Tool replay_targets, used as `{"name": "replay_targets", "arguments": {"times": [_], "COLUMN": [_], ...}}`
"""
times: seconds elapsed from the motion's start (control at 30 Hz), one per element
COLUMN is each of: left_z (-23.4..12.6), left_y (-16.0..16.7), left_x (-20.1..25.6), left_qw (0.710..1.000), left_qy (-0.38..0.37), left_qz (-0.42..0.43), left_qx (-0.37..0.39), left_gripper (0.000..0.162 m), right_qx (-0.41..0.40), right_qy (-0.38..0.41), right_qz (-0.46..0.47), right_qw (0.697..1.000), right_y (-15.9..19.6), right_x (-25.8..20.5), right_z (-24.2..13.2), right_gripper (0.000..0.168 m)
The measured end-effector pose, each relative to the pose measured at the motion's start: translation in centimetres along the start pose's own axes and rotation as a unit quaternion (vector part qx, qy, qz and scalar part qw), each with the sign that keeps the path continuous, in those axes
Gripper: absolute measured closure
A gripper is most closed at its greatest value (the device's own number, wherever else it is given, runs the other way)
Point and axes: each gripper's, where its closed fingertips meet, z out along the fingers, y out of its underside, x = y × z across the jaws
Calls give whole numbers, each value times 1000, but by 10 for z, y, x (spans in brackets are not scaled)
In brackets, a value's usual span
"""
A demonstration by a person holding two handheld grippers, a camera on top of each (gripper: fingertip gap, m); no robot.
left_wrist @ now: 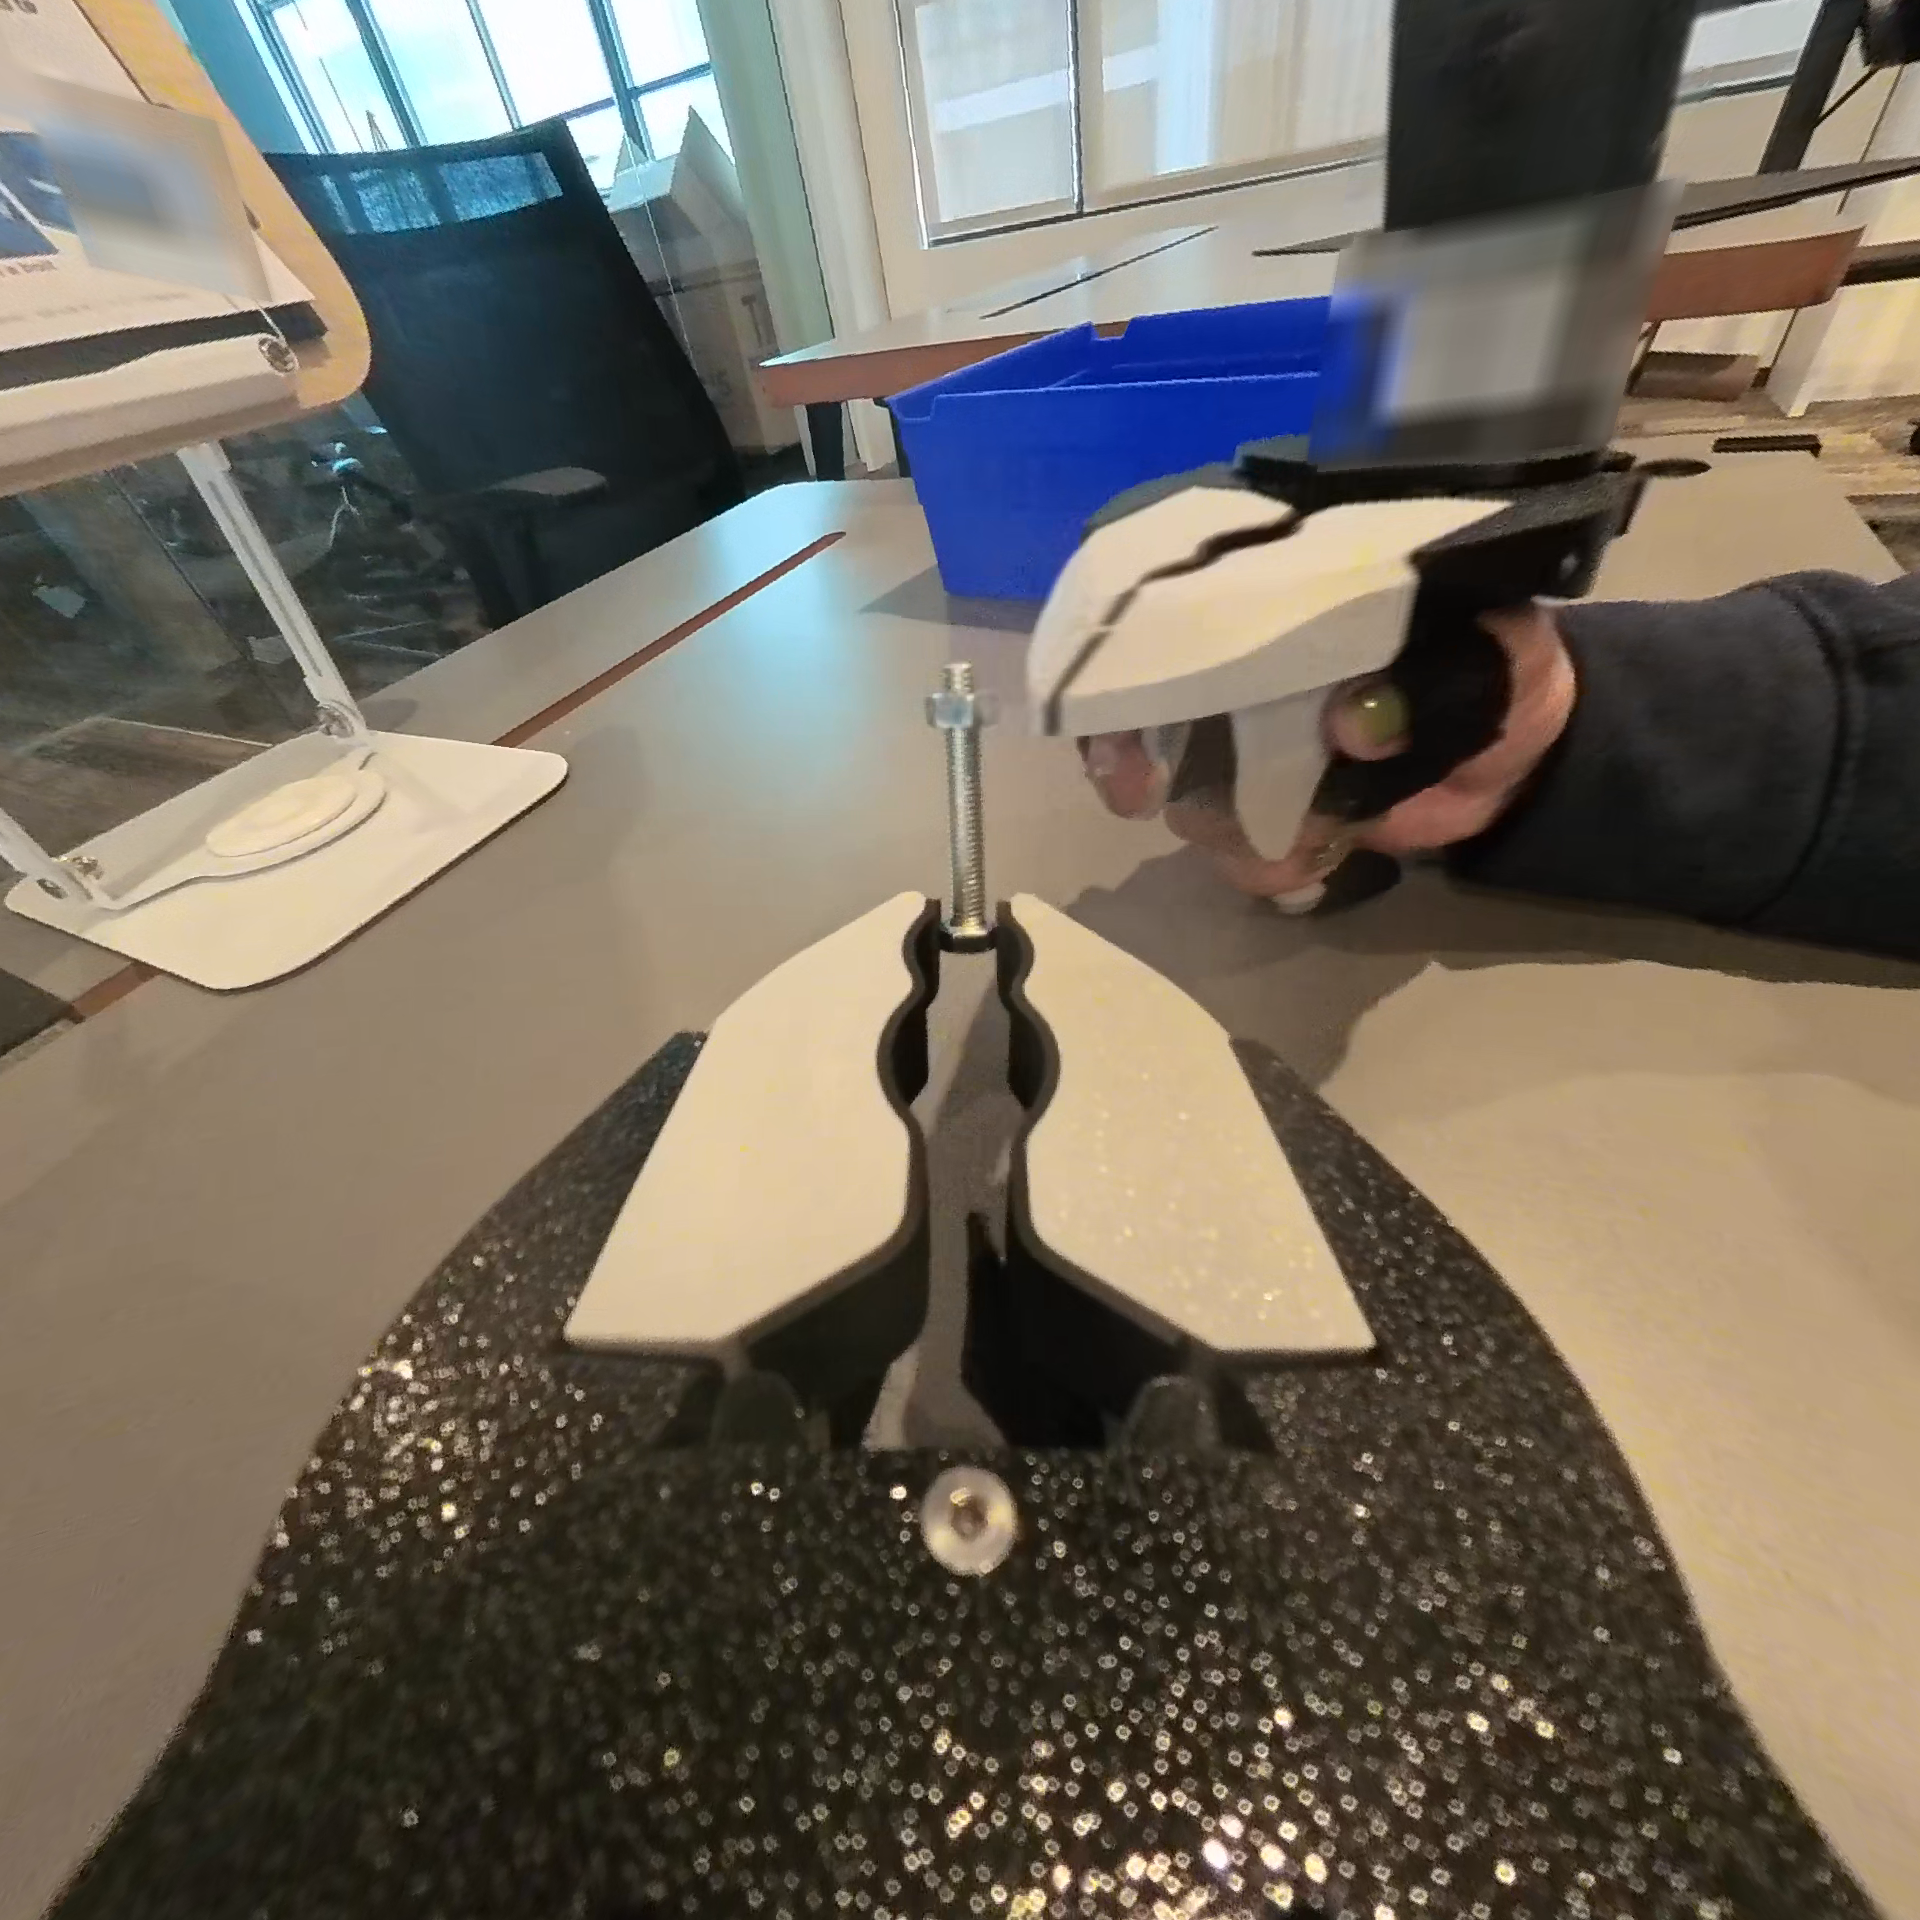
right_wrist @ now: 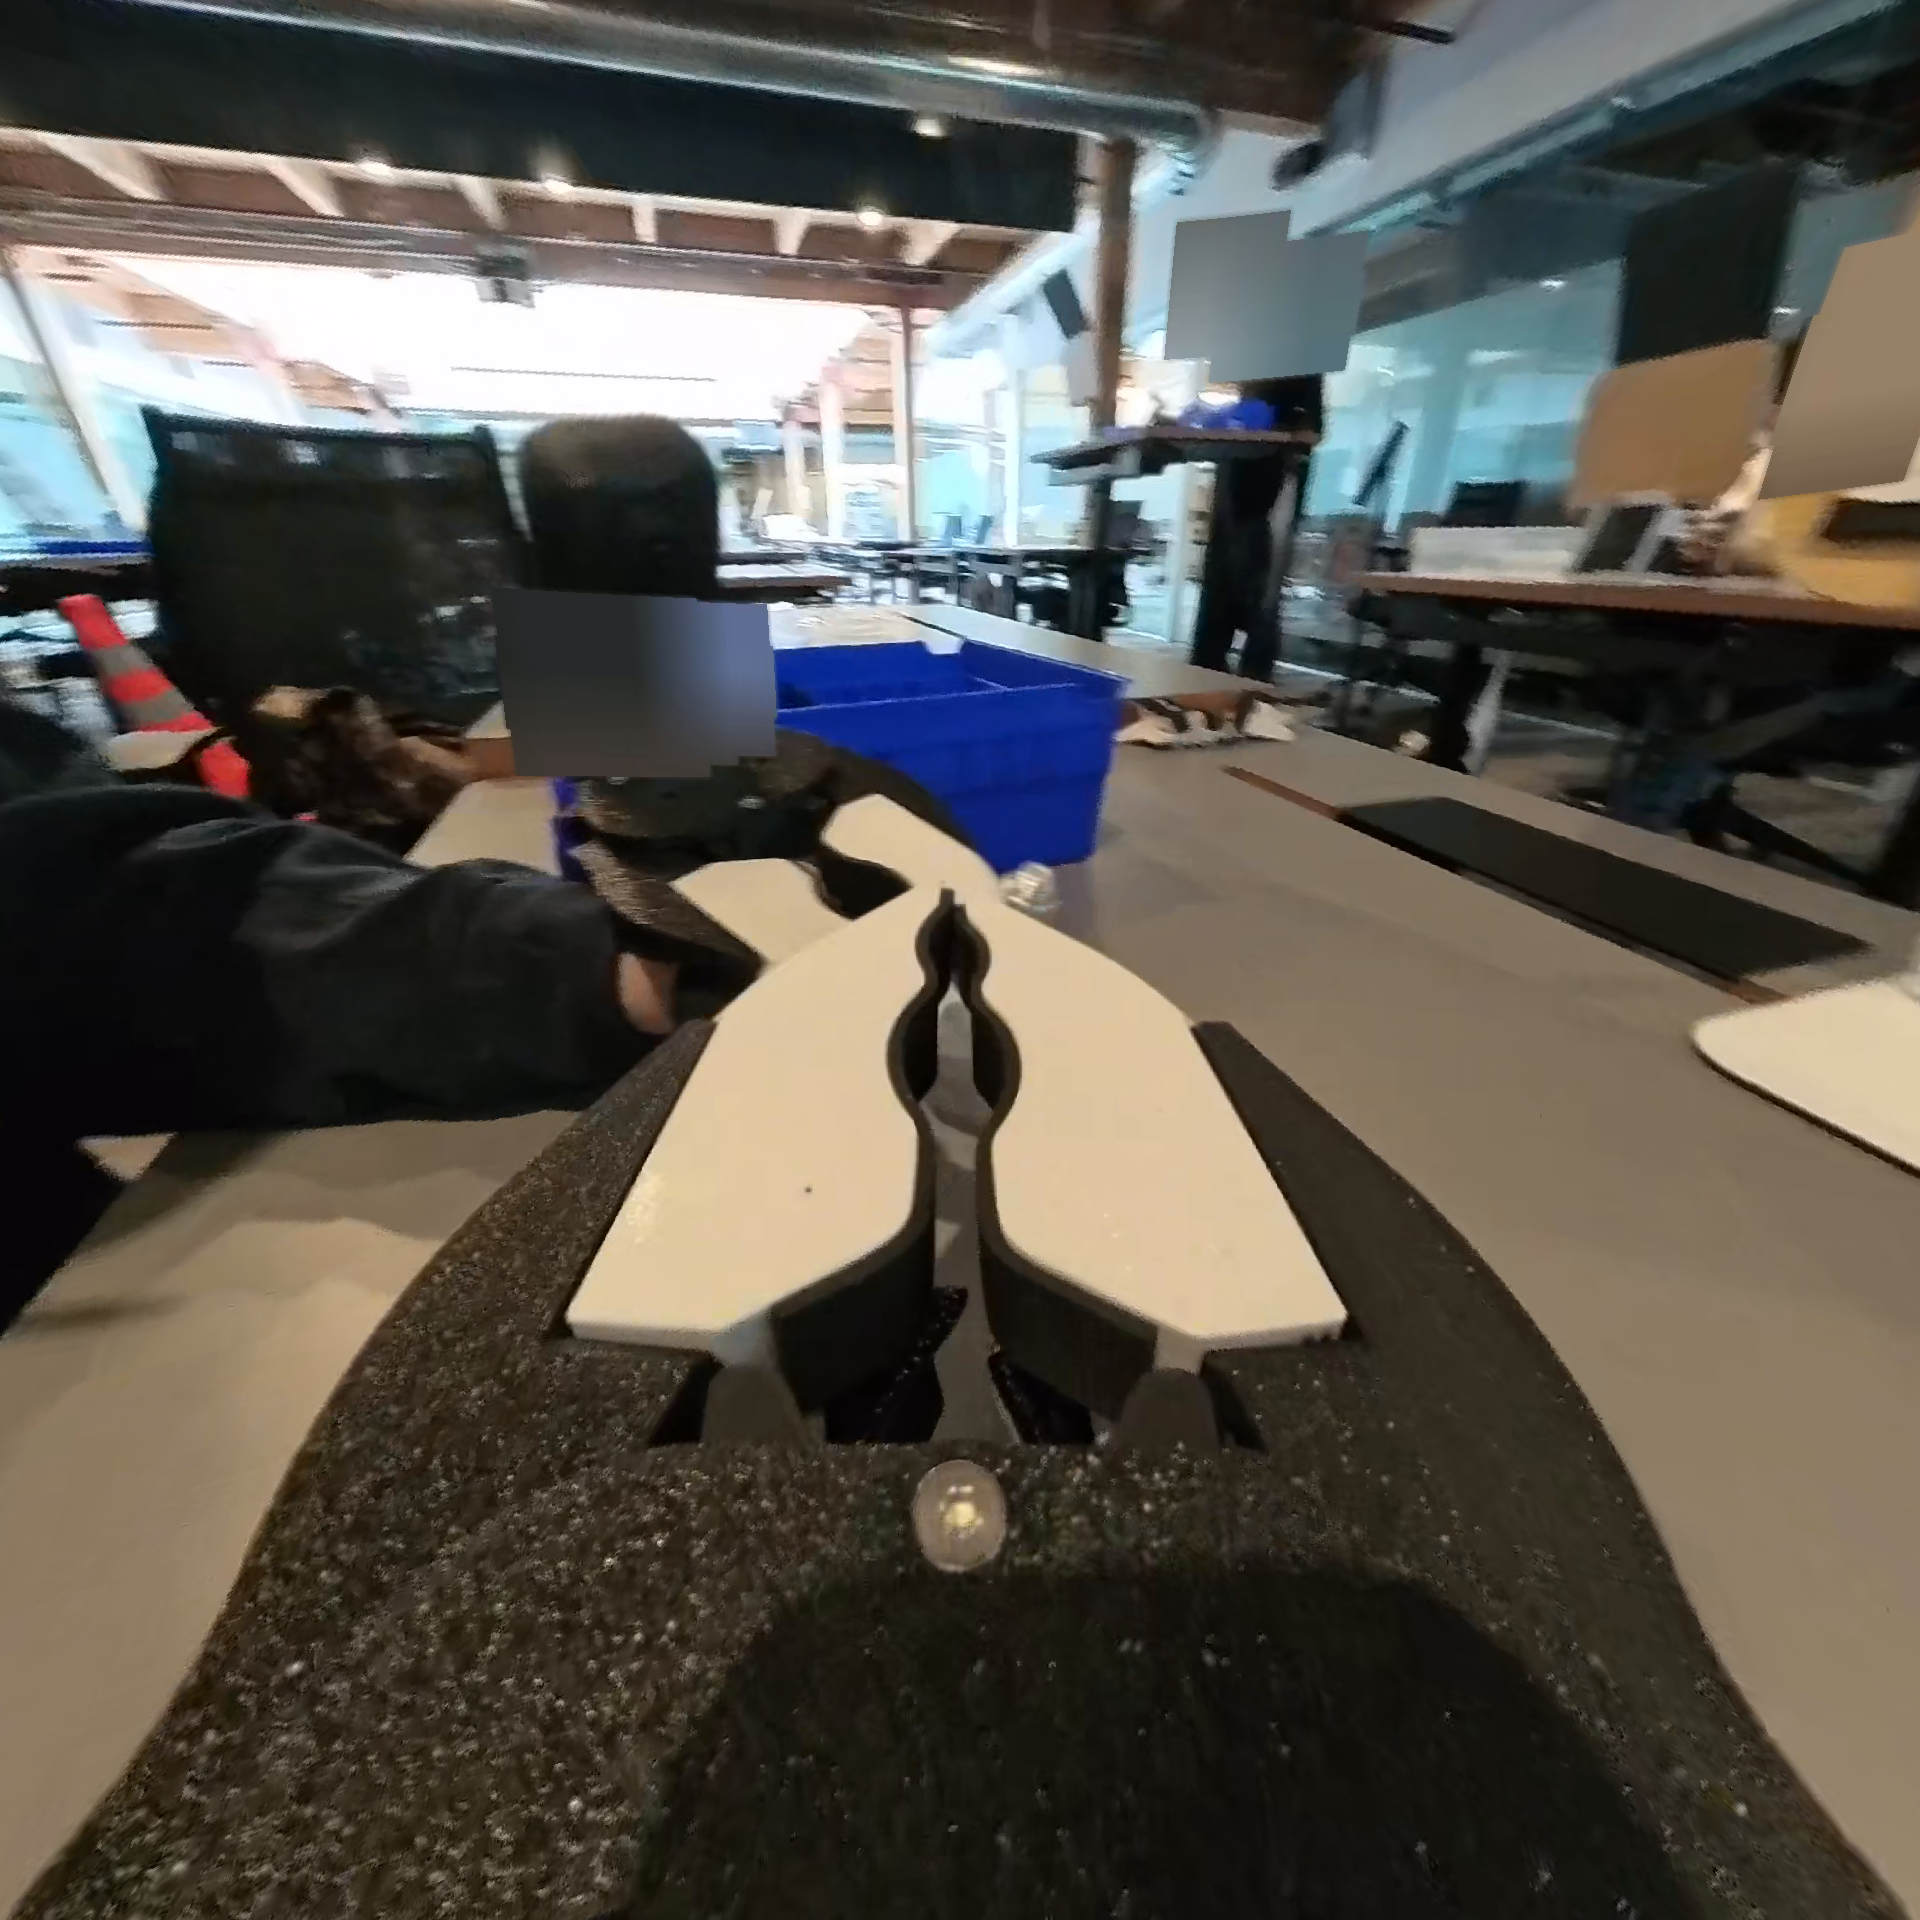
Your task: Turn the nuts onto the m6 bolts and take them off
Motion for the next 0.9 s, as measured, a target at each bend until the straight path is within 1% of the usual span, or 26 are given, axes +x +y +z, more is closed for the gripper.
{"name": "replay_targets", "arguments": {"times": [0.03, 0.13, 0.27, 0.43, 0.5, 0.57, 0.6, 0.67, 0.9], "left_z": [0, 0, 0, 1, 0, 0, 0, 0, 0], "left_y": [0, 0, 0, 0, 0, 0, 0, 0, 0], "left_x": [0, 0, 1, 3, 2, 2, 2, 2, 3], "left_qw": [1000, 1000, 1000, 1000, 1000, 1000, 1000, 1000, 1000], "left_qy": [0, -1, 2, 7, 6, 4, 5, 4, 7], "left_qz": [-1, -1, 1, 3, 2, 1, 0, 1, 2], "left_qx": [1, 1, 0, -2, -1, 0, 0, 0, -2], "left_gripper": [152, 152, 152, 152, 152, 152, 152, 152, 152], "right_qx": [-3, -7, -11, -14, -27, -25, -20, -26, -37], "right_qy": [-12, -9, 50, 74, 60, 6, -9, -13, 71], "right_qz": [-1, 2, 28, 24, 14, -1, -5, -11, 21], "right_qw": [1000, 1000, 998, 997, 998, 1000, 1000, 1000, 997], "right_y": [0, 0, 3, 6, 9, 8, 6, 6, 11], "right_x": [-4, -2, 20, 24, 19, 1, -5, -7, 25], "right_z": [0, -2, -6, -2, 0, 2, 3, 2, -5], "right_gripper": [168, 168, 168, 168, 168, 168, 168, 168, 168]}}
